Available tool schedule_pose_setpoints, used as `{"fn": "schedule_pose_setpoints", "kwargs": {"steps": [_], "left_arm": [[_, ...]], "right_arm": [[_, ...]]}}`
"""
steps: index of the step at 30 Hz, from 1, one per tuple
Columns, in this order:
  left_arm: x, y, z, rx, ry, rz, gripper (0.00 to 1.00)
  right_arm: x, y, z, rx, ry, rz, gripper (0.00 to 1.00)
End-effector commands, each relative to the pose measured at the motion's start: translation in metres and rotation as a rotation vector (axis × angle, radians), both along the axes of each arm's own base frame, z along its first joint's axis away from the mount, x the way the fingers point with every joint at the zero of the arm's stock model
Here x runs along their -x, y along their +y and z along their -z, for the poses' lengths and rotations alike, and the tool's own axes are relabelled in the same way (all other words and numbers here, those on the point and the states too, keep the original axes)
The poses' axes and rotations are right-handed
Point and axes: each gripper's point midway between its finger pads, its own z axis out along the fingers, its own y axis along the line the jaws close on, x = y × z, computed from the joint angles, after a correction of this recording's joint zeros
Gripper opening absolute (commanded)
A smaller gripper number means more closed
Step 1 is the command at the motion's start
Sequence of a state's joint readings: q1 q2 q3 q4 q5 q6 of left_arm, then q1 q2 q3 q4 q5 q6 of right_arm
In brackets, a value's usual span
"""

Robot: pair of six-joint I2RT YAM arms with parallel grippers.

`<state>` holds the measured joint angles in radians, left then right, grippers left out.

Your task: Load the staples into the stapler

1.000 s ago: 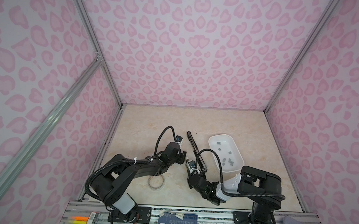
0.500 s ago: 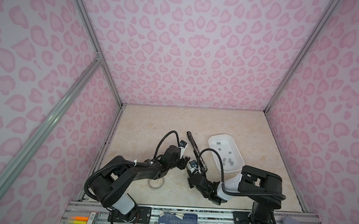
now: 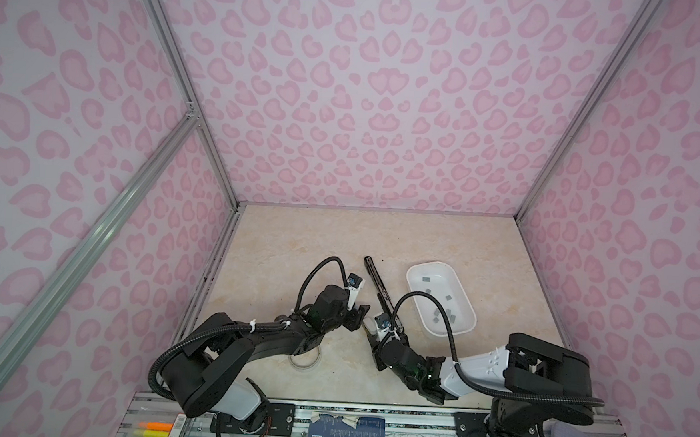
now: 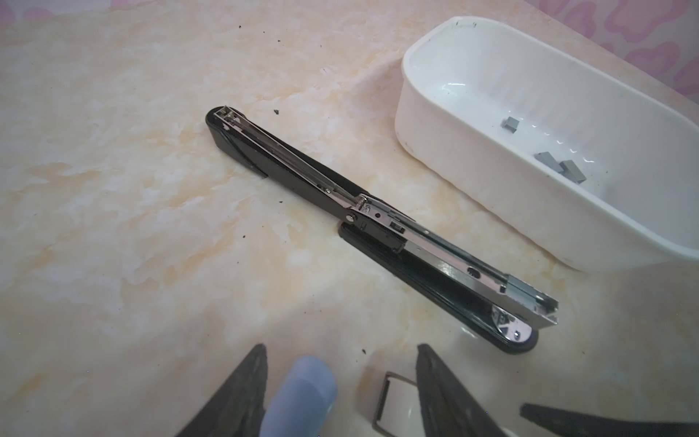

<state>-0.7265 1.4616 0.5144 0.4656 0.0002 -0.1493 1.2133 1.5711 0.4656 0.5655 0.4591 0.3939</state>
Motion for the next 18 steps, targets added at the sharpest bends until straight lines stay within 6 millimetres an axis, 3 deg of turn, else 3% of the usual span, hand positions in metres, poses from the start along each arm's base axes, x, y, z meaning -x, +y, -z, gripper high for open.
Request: {"fn": "schedule_pose_setpoints", "kwargs": {"steps": [1, 6, 11, 18], "left_arm": [[-0.002, -0.001, -0.014, 0.029, -0.051, 0.005, 0.64], [-0.001, 0.001, -0.014, 0.028, -0.059, 0.003, 0.64], [0.002, 0.001, -0.019, 0.042, -0.069, 0.008, 0.64], [0.003, 0.002, -0.021, 0.041, -0.074, 0.011, 0.64]], "right_arm": [[-0.002, -0.006, -0.012, 0.029, -0.041, 0.010, 0.35], [-0.010, 0.000, -0.027, 0.039, -0.070, 0.019, 0.27], [-0.022, 0.009, -0.014, 0.075, -0.039, 0.034, 0.18], [-0.026, 0.010, 0.012, 0.088, 0.016, 0.035, 0.15]]}}
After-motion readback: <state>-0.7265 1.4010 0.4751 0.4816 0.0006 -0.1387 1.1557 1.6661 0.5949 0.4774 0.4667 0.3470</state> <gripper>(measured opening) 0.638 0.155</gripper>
